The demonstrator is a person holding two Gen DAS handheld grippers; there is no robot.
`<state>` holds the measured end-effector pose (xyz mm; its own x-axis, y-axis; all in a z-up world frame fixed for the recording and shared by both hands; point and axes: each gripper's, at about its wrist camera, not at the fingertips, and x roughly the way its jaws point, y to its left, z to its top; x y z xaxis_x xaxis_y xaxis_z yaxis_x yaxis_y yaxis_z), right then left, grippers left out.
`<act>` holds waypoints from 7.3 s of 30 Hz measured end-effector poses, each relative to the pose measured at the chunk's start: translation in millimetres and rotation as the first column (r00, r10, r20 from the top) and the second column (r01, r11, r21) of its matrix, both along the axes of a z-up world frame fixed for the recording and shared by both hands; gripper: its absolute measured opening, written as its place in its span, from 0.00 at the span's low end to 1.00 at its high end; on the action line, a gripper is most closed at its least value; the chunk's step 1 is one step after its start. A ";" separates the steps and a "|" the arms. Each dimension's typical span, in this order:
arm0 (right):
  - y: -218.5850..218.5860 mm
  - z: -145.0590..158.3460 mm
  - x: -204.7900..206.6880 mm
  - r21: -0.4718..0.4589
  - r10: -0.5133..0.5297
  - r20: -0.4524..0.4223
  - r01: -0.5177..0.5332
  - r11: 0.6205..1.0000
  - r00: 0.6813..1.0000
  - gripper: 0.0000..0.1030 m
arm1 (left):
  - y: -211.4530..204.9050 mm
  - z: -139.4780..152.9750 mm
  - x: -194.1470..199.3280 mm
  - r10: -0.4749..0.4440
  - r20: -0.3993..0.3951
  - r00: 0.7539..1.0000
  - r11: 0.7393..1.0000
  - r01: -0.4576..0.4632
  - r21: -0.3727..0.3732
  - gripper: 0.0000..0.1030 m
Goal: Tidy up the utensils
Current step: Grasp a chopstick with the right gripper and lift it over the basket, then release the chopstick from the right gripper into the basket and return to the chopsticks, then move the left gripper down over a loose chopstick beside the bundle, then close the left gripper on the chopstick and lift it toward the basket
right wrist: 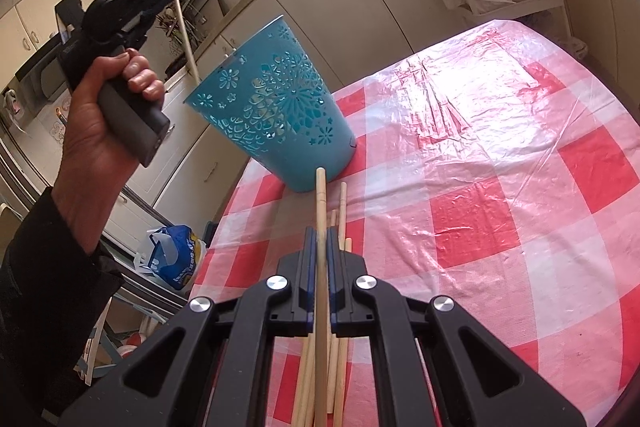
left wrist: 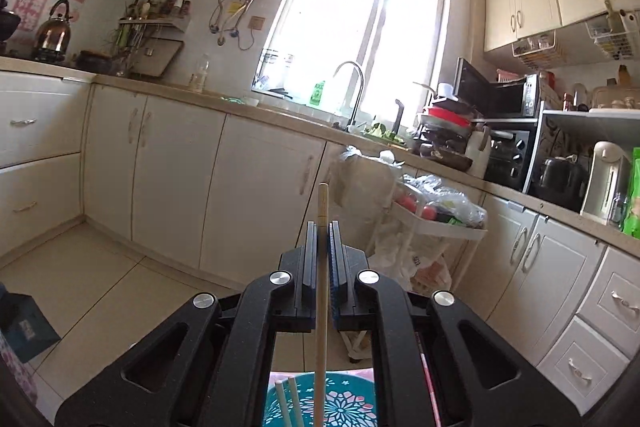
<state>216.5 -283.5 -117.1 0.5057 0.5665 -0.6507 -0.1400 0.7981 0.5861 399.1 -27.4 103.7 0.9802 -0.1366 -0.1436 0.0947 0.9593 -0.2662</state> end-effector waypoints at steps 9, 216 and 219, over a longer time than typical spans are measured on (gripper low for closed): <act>-3.6 5.6 -1.1 -0.006 -0.026 0.030 0.026 1.000 0.999 0.06 | -19.4 -40.3 0.1 -0.030 -0.153 0.988 0.989 0.051 0.138 0.05; 48.4 -19.6 -3.3 -0.456 0.168 -0.083 -0.188 0.870 0.982 0.06 | -49.2 -199.6 -154.9 -0.246 -0.784 0.570 0.571 0.739 0.358 0.08; 57.6 -19.3 -7.3 -0.517 0.192 -0.067 -0.198 0.833 0.979 0.06 | -48.8 -198.2 -150.7 -0.205 -0.788 0.580 0.598 0.712 0.369 0.22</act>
<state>209.2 -225.9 -136.4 0.4113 0.2310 -0.8818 -0.3210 0.9421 0.0971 248.5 -76.2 -94.4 0.4146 -0.1714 -0.8937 0.6328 0.7601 0.1478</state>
